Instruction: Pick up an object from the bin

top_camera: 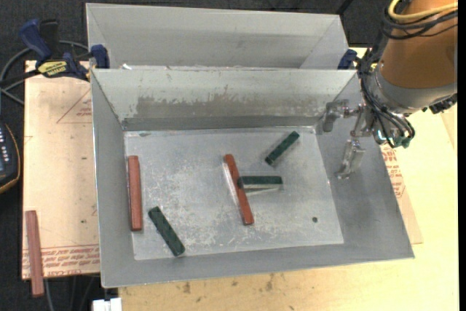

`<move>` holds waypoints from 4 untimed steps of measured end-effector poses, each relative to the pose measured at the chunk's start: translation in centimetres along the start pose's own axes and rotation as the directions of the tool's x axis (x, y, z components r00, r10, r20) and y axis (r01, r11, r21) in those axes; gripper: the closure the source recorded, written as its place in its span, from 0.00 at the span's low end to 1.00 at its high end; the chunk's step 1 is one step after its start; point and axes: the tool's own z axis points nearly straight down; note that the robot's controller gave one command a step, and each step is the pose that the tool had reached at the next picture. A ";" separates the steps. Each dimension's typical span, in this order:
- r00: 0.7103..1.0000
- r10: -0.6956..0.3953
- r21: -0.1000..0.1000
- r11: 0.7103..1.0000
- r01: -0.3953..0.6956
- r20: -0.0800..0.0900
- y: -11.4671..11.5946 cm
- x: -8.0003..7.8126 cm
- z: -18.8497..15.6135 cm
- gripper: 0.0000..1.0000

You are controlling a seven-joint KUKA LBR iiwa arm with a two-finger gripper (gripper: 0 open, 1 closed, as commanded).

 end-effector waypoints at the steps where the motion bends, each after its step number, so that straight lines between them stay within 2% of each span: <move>1: 0.991 -0.136 -0.001 0.991 0.136 0.001 3.3 -2.6 10.5 0.00; 2: 0.983 -0.183 -0.001 0.983 0.183 0.005 8.7 -2.8 15.8 0.00; 3: 0.984 -0.178 0.002 0.984 0.178 0.007 8.3 -2.9 15.5 1.00; 4: 0.976 -0.219 0.005 0.976 0.219 0.017 8.1 -4.6 5.3 1.00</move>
Offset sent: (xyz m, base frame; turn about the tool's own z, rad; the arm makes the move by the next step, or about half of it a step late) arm 0.0258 0.0312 -0.0999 -0.1366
